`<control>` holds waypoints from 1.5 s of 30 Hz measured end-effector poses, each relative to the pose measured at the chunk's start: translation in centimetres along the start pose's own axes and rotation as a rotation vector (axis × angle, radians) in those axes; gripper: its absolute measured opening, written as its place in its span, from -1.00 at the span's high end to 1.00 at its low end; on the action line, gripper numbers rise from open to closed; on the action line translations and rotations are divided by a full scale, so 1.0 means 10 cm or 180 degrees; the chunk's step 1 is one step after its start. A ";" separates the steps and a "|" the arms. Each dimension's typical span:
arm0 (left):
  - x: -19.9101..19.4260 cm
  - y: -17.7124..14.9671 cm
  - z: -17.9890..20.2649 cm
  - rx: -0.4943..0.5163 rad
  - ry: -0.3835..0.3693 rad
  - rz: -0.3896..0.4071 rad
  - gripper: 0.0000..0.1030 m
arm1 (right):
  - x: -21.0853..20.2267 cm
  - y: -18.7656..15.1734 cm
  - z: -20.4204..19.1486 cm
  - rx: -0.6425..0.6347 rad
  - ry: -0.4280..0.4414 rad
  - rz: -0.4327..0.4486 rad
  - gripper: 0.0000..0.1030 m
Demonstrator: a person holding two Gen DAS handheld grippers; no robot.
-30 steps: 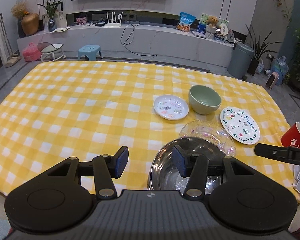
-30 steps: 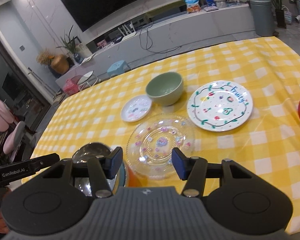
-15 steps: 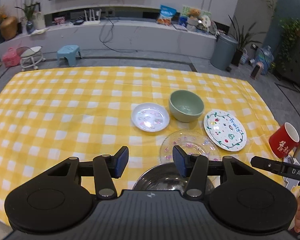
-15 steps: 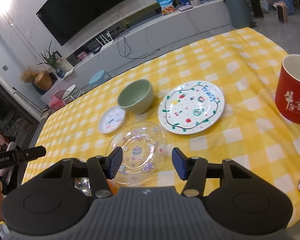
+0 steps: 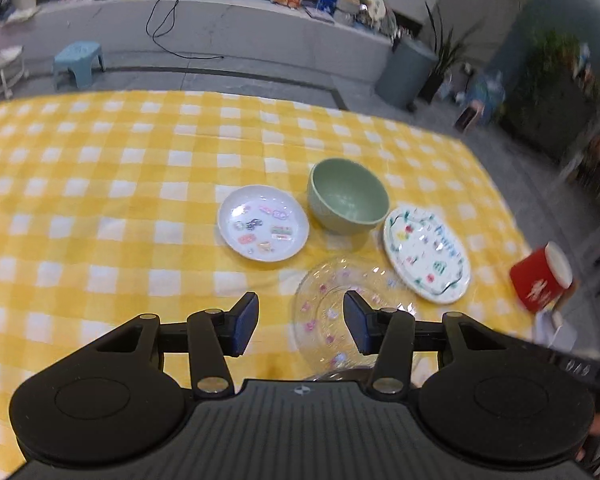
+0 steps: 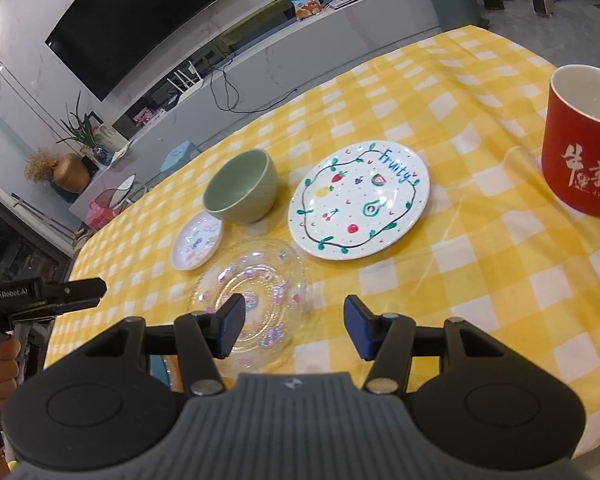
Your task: Organize plates and bowls
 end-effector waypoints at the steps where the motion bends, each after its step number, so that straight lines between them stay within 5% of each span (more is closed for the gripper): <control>1: 0.02 0.00 -0.03 -0.0024 -0.0018 -0.0016 -0.10 | 0.02 0.00 0.02 -0.0003 -0.0013 -0.0005 -0.06; 15: 0.22 0.13 -0.33 -0.0462 -0.0056 -0.0008 -0.09 | 0.19 -0.04 -0.10 -0.0055 -0.0019 -0.0064 -0.06; 25: 0.17 0.41 -0.29 -0.0518 -0.0192 0.0291 -0.09 | 0.39 0.65 -0.42 -0.0021 0.0074 0.0138 -0.06; 29: 0.21 0.59 -0.33 -0.0711 -0.0038 0.0487 -0.09 | 0.55 0.88 -0.43 0.0042 0.0069 0.0242 -0.11; 31: 0.28 0.71 -0.35 -0.0801 0.0006 0.0552 -0.08 | 0.66 0.96 -0.45 -0.0033 -0.0023 0.0271 -0.39; 34: 0.45 0.84 -0.35 -0.0879 -0.0102 0.0501 -0.08 | 0.82 1.04 -0.45 -0.0119 -0.0170 0.0342 -0.41; 42: 0.94 0.74 -0.30 -0.0684 -0.0147 0.0384 -0.04 | 1.21 0.96 -0.49 -0.0210 0.0067 0.0454 -0.39; 45: 1.02 0.68 -0.35 -0.0908 -0.0308 0.0328 0.11 | 1.34 0.88 -0.44 -0.0232 0.0122 0.0392 -0.25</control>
Point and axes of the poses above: each gripper's, at about its wrist camera, not at the fingertips, and x roughly the way its jaws point, z to its right, y to its top, the point moved 5 cm from there along x, roughly the way its jaws point, and after that the axes turned 8 degrees about -x, right-handed, at the moved point
